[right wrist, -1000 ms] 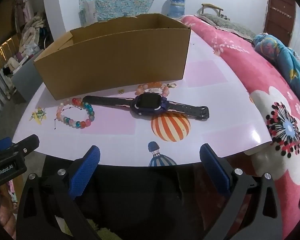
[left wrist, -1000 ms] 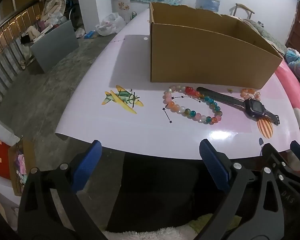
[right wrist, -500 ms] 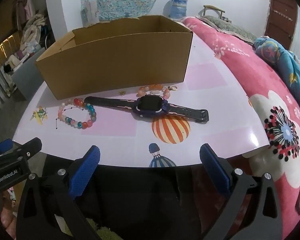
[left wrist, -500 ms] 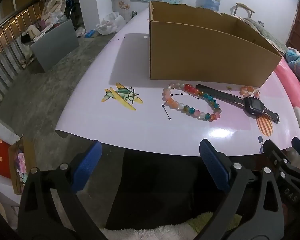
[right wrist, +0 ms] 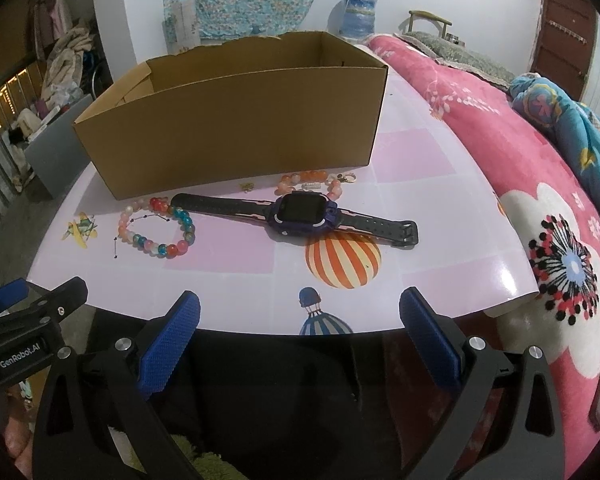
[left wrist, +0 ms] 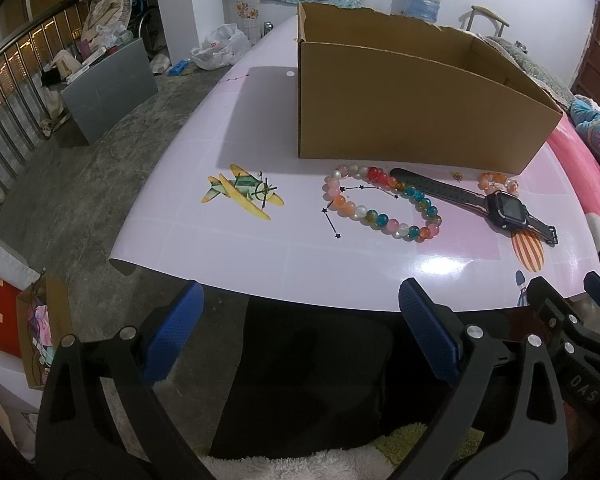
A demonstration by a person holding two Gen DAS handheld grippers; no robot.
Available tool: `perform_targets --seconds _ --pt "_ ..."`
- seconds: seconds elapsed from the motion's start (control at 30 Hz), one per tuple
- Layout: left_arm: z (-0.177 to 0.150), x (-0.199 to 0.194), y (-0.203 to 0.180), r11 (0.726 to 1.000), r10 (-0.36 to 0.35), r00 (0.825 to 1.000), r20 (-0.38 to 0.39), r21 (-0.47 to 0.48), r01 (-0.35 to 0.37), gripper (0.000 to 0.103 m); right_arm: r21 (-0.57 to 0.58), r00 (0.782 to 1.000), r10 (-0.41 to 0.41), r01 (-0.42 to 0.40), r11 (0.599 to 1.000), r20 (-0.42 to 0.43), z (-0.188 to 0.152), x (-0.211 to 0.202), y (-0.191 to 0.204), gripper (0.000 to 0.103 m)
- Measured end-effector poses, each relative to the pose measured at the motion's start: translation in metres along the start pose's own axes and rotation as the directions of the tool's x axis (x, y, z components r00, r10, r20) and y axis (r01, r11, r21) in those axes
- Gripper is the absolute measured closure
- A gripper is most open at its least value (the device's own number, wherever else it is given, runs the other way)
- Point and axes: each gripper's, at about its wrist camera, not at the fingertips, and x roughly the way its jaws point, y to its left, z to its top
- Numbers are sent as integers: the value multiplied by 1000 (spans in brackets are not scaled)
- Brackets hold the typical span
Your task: Organize jewelry
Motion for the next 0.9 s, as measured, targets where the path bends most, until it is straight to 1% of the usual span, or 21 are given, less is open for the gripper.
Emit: perform_targets --seconds 0.9 --pt "-1 0 0 1000 1 1000 0 1 -1 8 -5 1000 3 -3 1000 -1 1 -2 1 6"
